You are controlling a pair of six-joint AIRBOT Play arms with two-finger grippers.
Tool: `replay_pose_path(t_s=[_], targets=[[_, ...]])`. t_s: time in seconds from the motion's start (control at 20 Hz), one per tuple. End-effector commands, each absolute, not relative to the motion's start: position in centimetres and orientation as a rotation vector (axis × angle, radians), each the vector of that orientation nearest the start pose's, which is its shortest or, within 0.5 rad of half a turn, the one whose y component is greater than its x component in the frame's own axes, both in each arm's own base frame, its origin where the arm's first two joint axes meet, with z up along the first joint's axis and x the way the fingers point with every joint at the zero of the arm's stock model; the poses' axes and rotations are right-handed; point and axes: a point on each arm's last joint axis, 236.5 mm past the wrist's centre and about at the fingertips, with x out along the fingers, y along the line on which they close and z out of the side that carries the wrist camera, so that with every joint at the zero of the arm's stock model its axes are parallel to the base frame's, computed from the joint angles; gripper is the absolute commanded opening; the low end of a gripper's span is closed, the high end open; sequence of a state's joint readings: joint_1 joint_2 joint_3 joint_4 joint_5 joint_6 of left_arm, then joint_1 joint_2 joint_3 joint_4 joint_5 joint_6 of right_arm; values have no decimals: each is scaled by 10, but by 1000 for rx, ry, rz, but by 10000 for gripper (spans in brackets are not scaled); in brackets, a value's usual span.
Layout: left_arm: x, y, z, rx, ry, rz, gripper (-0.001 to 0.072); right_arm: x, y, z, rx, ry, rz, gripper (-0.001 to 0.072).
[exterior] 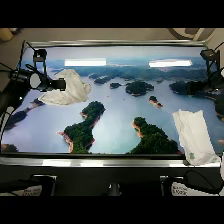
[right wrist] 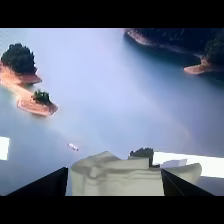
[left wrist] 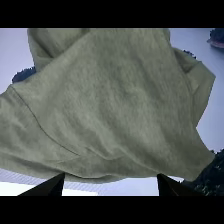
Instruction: Fold the shirts.
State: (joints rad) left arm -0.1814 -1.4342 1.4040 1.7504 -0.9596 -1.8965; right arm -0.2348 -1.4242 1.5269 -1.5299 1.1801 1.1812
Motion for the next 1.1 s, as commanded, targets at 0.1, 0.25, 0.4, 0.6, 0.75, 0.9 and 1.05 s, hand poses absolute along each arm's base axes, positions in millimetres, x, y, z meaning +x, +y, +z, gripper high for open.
replay_pose_path(t_s=[0.1, 0.25, 0.4, 0.6, 0.75, 0.9, 1.05], targets=[[482, -11, -20, -488, 1156, 269, 720, 462, -99, 82, -212, 1064, 40, 603], [495, -6, -42, -767, 1164, 273, 720, 449, -89, 65, -214, 1145, 112, 603], [515, -10, -60, -845, 1118, 270, 720, 451, -77, 55, -168, 1157, 157, 604], [537, -22, -79, -952, 1066, 261, 720, 460, -65, 59, -119, 1113, 185, 604], [555, -16, -59, -954, 979, 246, 50, 465, -66, 67, -154, 1077, 191, 604], [578, -23, 30, -738, 806, 66, 27, 466, -71, 113, -222, 957, 157, 603], [560, -80, 214, -311, 462, -231, 28, 449, -67, 202, -282, 759, 111, 472]])
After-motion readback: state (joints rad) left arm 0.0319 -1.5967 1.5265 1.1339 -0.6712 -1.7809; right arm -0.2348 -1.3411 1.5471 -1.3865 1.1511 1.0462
